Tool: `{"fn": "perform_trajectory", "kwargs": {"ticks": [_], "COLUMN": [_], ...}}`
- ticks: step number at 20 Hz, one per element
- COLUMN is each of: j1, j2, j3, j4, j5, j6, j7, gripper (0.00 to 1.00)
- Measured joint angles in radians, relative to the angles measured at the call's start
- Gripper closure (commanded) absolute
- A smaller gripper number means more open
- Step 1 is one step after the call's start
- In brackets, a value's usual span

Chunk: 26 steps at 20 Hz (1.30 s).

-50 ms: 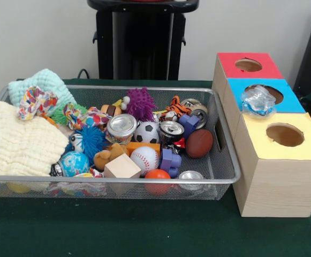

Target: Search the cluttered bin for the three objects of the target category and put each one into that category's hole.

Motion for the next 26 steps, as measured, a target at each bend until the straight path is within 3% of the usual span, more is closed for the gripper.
{"fn": "perform_trajectory", "kwargs": {"ticks": [3,6,12,20,26], "j1": [-0.034,-0.076,-0.157,-0.28,-0.304], "j2": [0.049,0.086,0.165,0.323,0.41], "j3": [0.032,0.07,0.146,0.265,0.303], "j4": [0.001,0.0,0.0,-0.02,-0.062], "j5": [-0.003,-0.003,-0.022,-0.101,-0.15], "j6": [-0.093,-0.125,-0.129,-0.135,-0.136], "j7": [0.0,0.0,0.0,0.0,0.0], "gripper": [1.0,1.0,1.0,1.0,1.0]}}
